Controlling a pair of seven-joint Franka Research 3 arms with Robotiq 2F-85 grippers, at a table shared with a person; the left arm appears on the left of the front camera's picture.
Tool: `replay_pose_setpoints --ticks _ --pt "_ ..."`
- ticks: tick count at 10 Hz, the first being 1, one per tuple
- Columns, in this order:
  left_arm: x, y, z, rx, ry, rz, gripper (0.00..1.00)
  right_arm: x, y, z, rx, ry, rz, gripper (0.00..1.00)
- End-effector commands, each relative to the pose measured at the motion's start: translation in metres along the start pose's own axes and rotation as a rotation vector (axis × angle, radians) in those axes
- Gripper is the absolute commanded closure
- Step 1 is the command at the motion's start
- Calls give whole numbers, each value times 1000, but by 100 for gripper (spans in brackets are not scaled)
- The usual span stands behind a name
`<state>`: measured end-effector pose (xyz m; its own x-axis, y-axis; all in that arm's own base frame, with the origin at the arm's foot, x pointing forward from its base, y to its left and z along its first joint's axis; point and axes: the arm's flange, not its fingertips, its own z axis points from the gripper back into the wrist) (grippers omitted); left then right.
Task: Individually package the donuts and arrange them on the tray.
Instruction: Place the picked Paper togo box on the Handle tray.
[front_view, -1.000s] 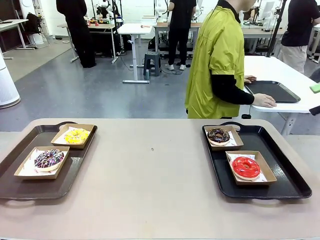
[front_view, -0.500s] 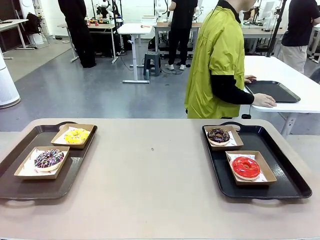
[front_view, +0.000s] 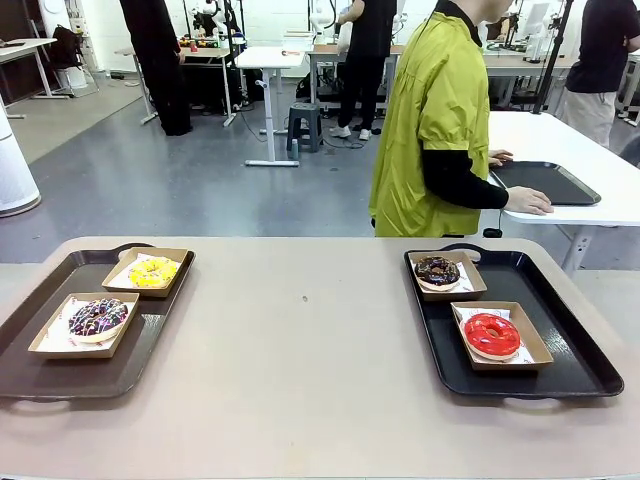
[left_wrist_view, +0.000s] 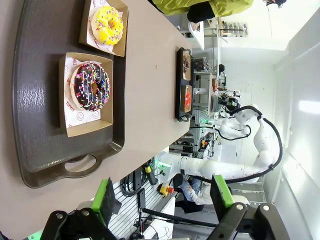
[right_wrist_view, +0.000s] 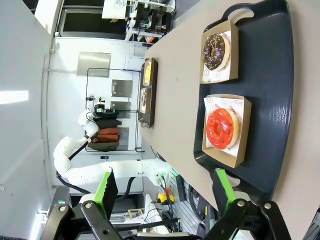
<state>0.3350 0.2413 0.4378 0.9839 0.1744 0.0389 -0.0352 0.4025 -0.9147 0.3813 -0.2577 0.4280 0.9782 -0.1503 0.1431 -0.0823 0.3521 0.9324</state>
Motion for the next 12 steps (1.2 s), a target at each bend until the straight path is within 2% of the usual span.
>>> replay_pose_setpoints --ticks 1,12 --pt "-2 -1 2 -3 -3 -6 0 0 2 1 1 -2 0 0" --pt "-2 -1 2 -3 -3 -6 0 0 2 1 1 -2 0 0"
